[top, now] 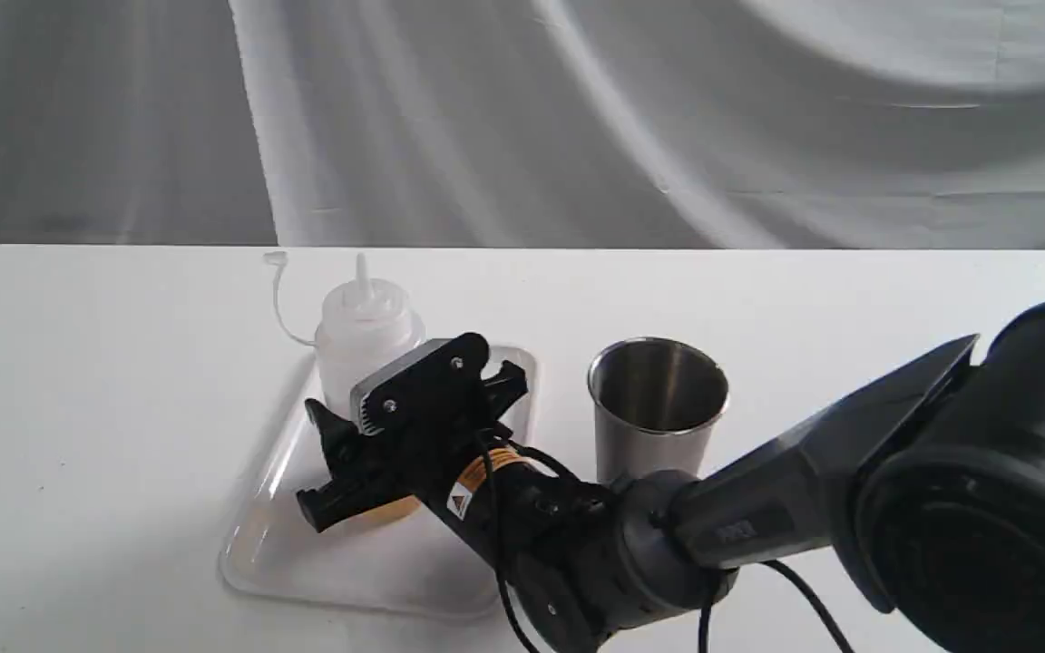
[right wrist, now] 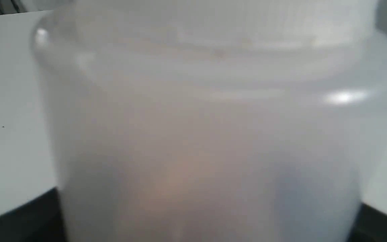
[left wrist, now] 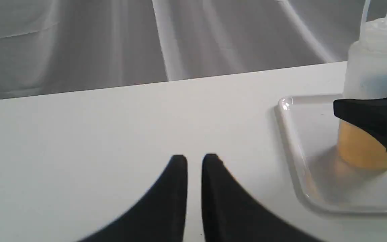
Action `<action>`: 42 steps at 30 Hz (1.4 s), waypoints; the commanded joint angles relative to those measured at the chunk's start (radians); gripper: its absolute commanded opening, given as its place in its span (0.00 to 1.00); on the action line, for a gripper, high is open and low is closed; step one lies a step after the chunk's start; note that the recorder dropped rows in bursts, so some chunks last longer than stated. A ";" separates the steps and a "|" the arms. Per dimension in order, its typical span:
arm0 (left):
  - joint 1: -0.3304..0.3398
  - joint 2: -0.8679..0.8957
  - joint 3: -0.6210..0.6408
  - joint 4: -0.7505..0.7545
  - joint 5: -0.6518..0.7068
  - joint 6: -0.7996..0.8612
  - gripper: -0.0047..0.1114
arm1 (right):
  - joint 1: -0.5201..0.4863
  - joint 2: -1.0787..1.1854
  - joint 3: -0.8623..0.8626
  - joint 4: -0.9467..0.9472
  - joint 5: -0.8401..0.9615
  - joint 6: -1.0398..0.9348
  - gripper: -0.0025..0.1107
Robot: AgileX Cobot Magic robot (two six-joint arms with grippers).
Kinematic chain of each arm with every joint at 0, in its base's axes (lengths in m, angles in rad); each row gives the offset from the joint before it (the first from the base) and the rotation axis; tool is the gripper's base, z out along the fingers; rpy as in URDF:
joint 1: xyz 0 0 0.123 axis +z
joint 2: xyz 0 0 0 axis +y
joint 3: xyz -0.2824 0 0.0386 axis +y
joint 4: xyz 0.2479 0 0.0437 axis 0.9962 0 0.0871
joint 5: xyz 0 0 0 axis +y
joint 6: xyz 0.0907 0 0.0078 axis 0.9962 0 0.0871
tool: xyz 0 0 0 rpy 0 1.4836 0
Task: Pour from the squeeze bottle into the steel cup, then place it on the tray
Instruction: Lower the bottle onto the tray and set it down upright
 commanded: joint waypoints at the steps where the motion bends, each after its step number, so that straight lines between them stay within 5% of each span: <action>1: -0.001 -0.005 0.004 0.002 -0.007 -0.002 0.11 | 0.002 -0.001 -0.006 0.007 -0.015 -0.004 0.02; 24: -0.001 -0.005 0.004 0.002 -0.007 -0.002 0.11 | 0.002 -0.001 -0.006 0.026 -0.015 0.073 0.03; 28: -0.001 -0.005 0.004 0.002 -0.007 -0.002 0.11 | 0.002 -0.001 -0.006 -0.014 -0.015 0.038 0.22; 35: -0.001 -0.005 0.004 0.002 -0.007 -0.002 0.11 | 0.002 -0.001 -0.006 -0.063 -0.015 0.023 0.84; 38: -0.001 -0.005 0.004 0.002 -0.007 -0.002 0.11 | 0.002 -0.001 -0.006 -0.063 -0.008 0.019 0.95; 42: -0.001 -0.005 0.004 0.002 -0.007 -0.002 0.11 | 0.002 -0.001 -0.006 -0.063 -0.008 0.019 0.95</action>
